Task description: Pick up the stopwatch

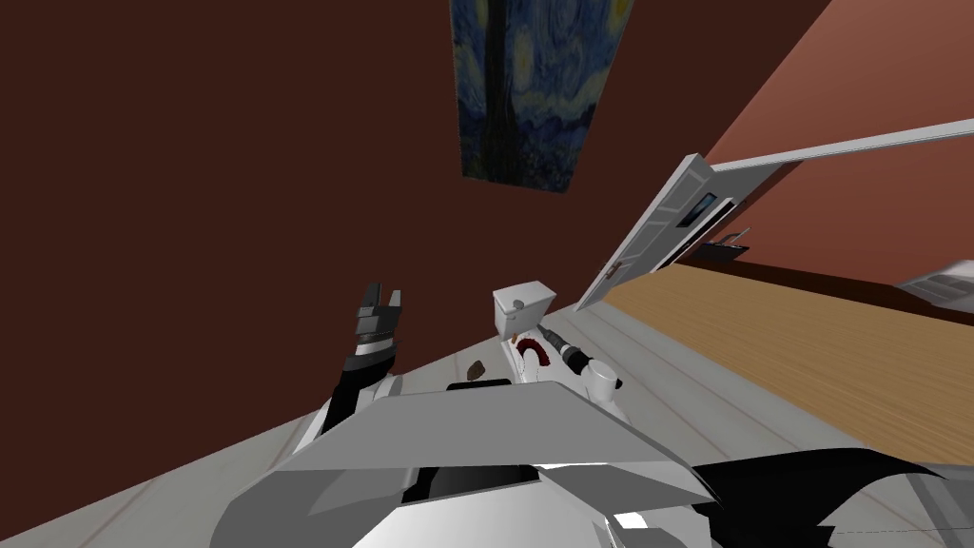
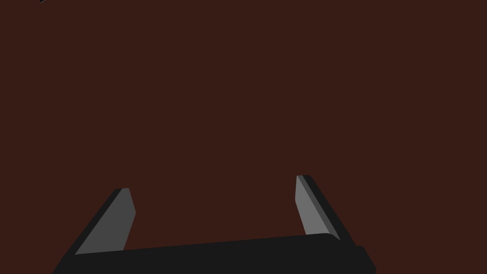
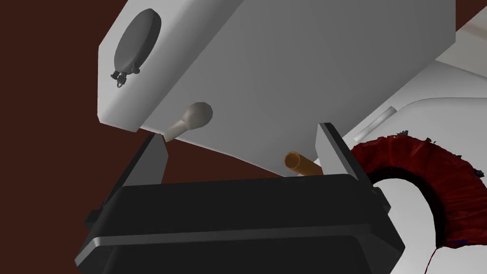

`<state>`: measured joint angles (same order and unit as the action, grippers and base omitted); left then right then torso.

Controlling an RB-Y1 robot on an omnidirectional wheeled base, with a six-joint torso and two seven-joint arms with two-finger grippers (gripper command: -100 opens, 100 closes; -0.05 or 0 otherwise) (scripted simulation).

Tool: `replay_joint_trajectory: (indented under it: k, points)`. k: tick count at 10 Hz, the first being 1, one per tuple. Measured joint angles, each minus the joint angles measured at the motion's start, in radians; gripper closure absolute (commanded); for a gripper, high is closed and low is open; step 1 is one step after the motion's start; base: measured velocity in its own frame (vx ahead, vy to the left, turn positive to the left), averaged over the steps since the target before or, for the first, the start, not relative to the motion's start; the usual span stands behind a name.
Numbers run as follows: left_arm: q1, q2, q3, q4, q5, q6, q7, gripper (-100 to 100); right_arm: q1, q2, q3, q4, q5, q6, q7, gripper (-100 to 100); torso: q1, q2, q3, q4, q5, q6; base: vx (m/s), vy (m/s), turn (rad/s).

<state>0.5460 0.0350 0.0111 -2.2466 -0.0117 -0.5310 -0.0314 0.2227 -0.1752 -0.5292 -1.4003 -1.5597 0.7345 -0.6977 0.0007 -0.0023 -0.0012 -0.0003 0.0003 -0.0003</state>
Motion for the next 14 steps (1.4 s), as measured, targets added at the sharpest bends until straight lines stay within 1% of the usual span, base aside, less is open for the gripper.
replay_joint_trajectory:
  k: [1,3,4,6,8,9,11,14]
  points:
    - [0.000,0.000,0.000,0.000,0.000,0.000,0.000,0,-0.003,-0.001,-0.008,0.010,-0.018,0.017,-0.009,-100,0.000,0.000,0.000,0.000,0.000,0.000,0.041,0.008,0.003]
    - [0.000,0.000,0.000,0.000,0.000,0.000,0.000,0,-0.015,-0.003,-0.039,0.052,-0.076,0.065,-0.036,-100,0.000,-0.001,-0.001,0.000,0.000,0.000,0.054,0.017,0.004]
    - [0.000,0.000,0.000,0.000,0.000,0.000,0.000,0,-0.019,-0.004,-0.048,0.065,-0.097,0.083,-0.046,-100,0.000,-0.001,-0.001,0.000,0.000,0.000,0.041,0.009,0.007]
    - [0.000,0.000,0.000,0.000,0.000,0.000,0.000,0,-0.032,-0.004,-0.076,0.105,-0.157,0.131,-0.069,-100,0.000,-0.002,-0.001,0.000,0.000,0.000,0.058,0.008,0.009]
    - [0.000,0.000,0.000,0.000,0.000,0.000,0.000,0,-0.040,-0.003,-0.094,0.132,-0.203,0.165,-0.086,-100,0.000,-0.001,-0.001,0.000,0.000,0.000,0.058,0.004,0.012]
    - [0.000,0.000,0.000,0.000,0.000,0.000,0.000,0,-0.043,0.002,-0.105,0.143,-0.231,0.187,-0.101,-100,0.000,-0.002,-0.001,0.000,0.000,0.000,0.087,0.001,0.019]
    - [0.000,0.000,0.000,0.000,0.000,0.000,0.000,0,-0.060,0.012,-0.130,0.187,-0.292,0.235,-0.123,-100,-0.001,-0.004,-0.002,-0.001,0.000,0.000,0.100,-0.001,0.019]
    - [0.000,0.000,0.000,0.000,0.000,0.000,0.000,0,-0.077,0.048,-0.156,0.231,-0.373,0.292,-0.149,-100,0.000,-0.004,-0.002,-0.001,0.000,0.000,0.085,0.005,0.018]
